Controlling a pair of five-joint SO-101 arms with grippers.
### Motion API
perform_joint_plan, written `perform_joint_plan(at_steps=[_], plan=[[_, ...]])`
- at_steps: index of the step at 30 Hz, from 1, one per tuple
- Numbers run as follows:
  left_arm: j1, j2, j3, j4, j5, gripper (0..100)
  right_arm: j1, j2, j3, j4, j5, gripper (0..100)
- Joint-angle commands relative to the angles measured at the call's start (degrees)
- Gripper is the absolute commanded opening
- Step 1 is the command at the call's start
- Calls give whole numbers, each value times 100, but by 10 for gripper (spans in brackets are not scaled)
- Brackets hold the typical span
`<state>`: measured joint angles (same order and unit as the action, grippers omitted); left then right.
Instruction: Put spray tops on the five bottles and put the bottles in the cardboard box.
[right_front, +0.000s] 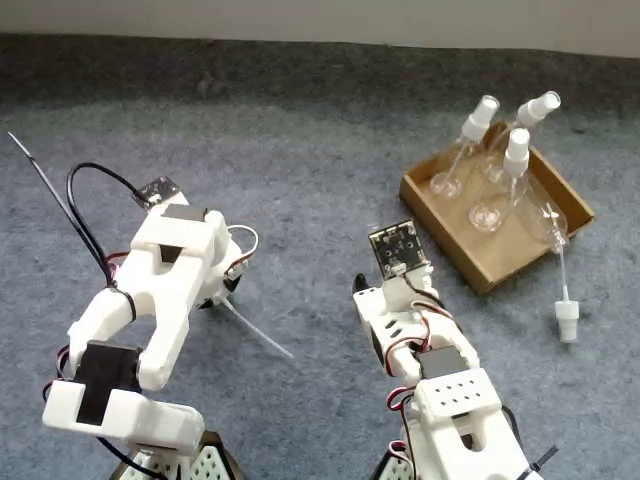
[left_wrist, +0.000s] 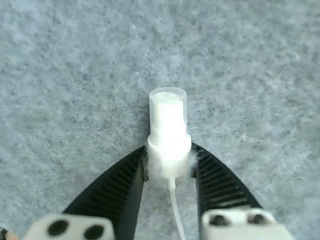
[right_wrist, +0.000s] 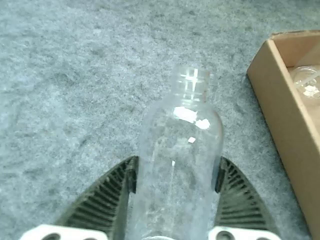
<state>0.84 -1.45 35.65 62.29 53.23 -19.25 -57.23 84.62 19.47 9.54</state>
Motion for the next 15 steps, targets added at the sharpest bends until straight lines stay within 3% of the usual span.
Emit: perform_joint_plan(at_steps=[1,7,10,15], plan=[[-4,-101,-321,-62,-1081,13,-66,-92,-4,-84,-18,146],[4,-101,-1130,-62,-2426,14,-66,-48,84,-734,-18,146],[13,-101,-1675,105,-2620,13,-66,-92,453,-1446,-18,146],[31,-101,-2923,1257,-2637,11,-66,-92,989,-2686,-18,146]])
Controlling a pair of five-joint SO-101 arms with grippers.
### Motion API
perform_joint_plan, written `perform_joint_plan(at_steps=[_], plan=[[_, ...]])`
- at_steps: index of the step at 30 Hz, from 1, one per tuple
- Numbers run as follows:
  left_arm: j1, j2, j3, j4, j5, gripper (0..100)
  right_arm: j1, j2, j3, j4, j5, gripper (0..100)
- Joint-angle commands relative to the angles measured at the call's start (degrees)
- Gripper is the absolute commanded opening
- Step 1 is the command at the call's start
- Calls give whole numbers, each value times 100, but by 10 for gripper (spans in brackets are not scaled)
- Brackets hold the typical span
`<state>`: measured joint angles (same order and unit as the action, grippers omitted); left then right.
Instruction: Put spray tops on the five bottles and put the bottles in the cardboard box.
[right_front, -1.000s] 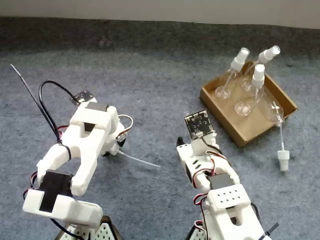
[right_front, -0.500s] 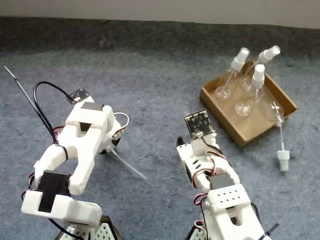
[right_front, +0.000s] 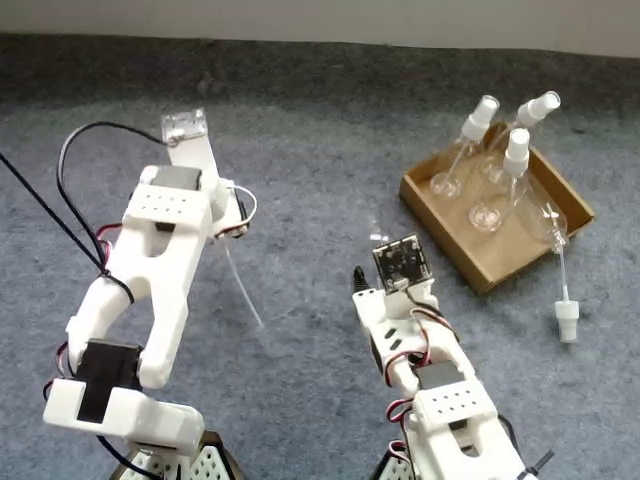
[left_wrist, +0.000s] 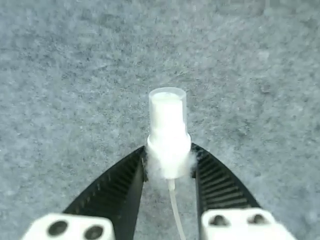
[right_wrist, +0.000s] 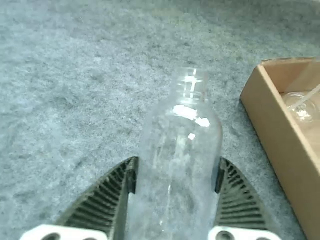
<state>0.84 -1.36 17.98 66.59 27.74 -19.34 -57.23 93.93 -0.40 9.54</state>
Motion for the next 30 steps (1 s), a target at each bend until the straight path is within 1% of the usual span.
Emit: perform_joint_plan(at_steps=[1,4,7,9,13,17,22,25,27,30], plan=[[48,-110,-1429,1073,-88,11,-57,-92,101,-822,-18,146],[57,-110,-2149,1600,-88,11,-57,-92,127,-910,-18,146],[136,-110,-2756,1776,-97,10,-57,-92,127,-945,-62,146],[409,-110,-3125,1952,-97,10,-66,-92,127,-945,-70,146],[1262,-127,-3987,2356,-105,10,-66,-101,127,-945,-70,146],[1780,-400,-4690,2365,-105,10,-40,-101,127,-945,-70,146],[2018,-734,-4892,2277,-105,10,-31,-110,101,-945,-88,146],[2018,-901,-4892,2242,-132,10,-22,-391,-84,-884,-492,146],[2026,-1042,-4892,2251,-457,10,-13,-831,-127,-699,-633,146],[2167,-1297,-4884,2251,-949,10,92,-1701,-163,189,-633,146]])
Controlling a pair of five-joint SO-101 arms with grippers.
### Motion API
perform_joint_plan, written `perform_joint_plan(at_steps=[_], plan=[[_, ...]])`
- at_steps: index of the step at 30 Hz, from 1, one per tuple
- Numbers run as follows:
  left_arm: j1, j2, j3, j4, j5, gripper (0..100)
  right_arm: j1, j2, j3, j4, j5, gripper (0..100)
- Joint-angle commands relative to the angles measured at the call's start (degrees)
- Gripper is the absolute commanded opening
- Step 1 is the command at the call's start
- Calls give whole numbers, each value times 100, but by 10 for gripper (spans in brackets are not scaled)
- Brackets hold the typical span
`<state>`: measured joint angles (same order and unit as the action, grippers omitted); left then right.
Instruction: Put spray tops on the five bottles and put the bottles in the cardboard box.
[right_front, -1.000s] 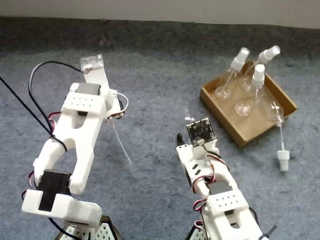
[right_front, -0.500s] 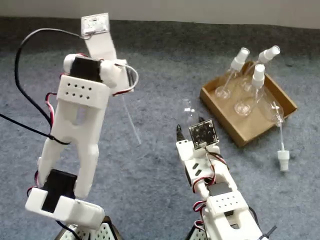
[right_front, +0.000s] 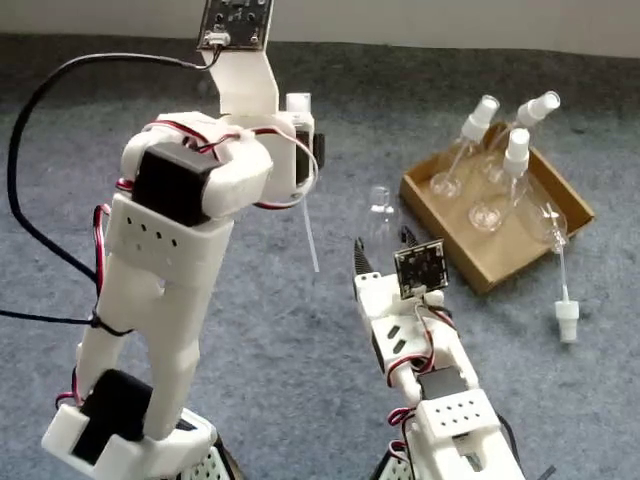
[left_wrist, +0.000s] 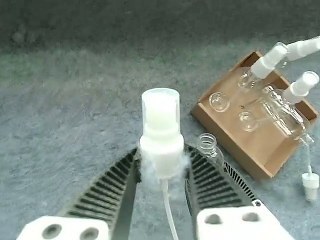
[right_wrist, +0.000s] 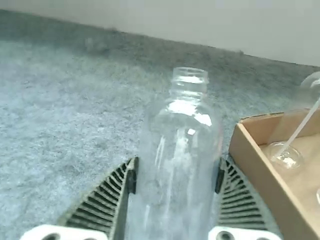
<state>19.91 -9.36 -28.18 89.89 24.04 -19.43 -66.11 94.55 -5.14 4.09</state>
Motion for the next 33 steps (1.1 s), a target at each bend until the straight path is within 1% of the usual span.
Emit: perform_joint_plan(at_steps=[1,3,6,11,13,16,19,23,26,30,33], plan=[[312,-593,-268,-79,-651,10,127,-1130,-224,936,-88,146],[418,-752,-268,-97,-677,10,145,-1807,-215,1341,-88,144],[637,-910,-268,-123,-695,10,119,-2712,-171,1648,-79,142],[927,-989,-303,-123,-712,10,110,-3749,-154,2404,-79,142],[1112,-1033,-330,-123,-721,10,101,-3943,-145,2607,-79,142],[1437,-1341,-277,-185,-1152,10,101,-3916,31,2633,-79,142],[1560,-1719,-268,-475,-1424,10,92,-3916,259,2633,-79,143],[1543,-2062,-154,-818,-1433,10,-295,-3916,347,2633,-70,146],[1508,-2299,224,-1275,-1433,10,-637,-3916,330,2633,352,146],[927,-2712,1024,-2338,-1433,10,-936,-3916,347,2633,677,146],[488,-3020,2079,-3059,-1433,10,-998,-3916,356,2633,695,146]])
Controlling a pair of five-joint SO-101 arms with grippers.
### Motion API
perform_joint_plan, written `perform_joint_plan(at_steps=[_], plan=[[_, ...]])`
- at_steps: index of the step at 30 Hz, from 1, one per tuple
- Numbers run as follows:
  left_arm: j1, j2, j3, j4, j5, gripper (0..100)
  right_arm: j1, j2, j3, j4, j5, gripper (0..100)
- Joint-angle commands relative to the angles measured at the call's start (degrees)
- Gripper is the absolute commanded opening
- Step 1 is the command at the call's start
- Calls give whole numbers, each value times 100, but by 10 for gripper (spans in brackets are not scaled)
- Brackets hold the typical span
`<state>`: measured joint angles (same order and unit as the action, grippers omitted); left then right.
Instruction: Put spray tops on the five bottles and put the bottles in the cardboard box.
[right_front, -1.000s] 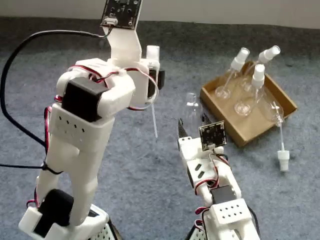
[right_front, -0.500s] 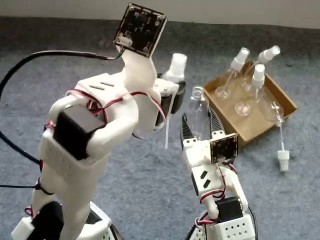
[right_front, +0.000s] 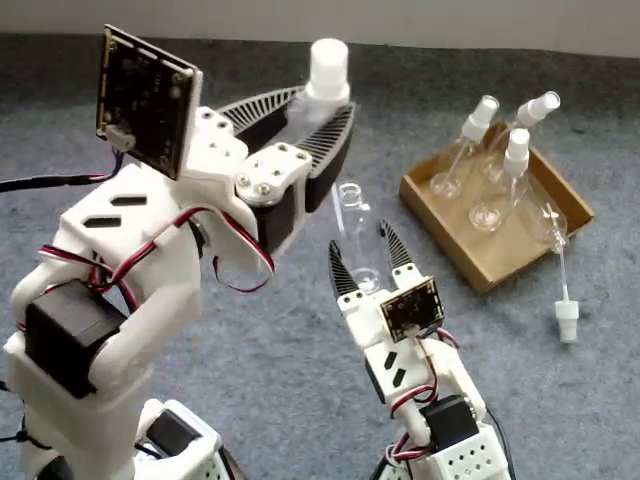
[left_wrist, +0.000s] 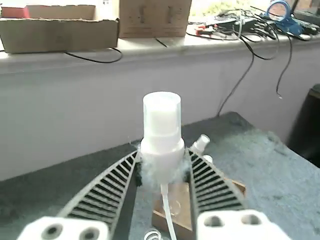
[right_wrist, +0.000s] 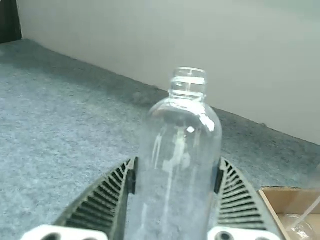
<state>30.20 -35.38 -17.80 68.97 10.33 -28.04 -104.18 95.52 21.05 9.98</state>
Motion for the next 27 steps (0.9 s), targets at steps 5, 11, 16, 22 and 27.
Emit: perform_joint_plan(at_steps=[5,11,16,22,27], plan=[[-875,-1068,2782,-2787,-62,10,-136,-110,259,13,105,146],[-892,-1332,4251,-4281,-18,10,-136,-110,374,22,105,146],[-892,-1323,4303,-4396,-18,10,-145,-110,602,13,105,146],[-989,-1314,4347,-4378,-9,10,-136,-110,611,13,105,146],[-1007,-1015,4312,-4202,501,10,-136,-110,611,13,105,146]])
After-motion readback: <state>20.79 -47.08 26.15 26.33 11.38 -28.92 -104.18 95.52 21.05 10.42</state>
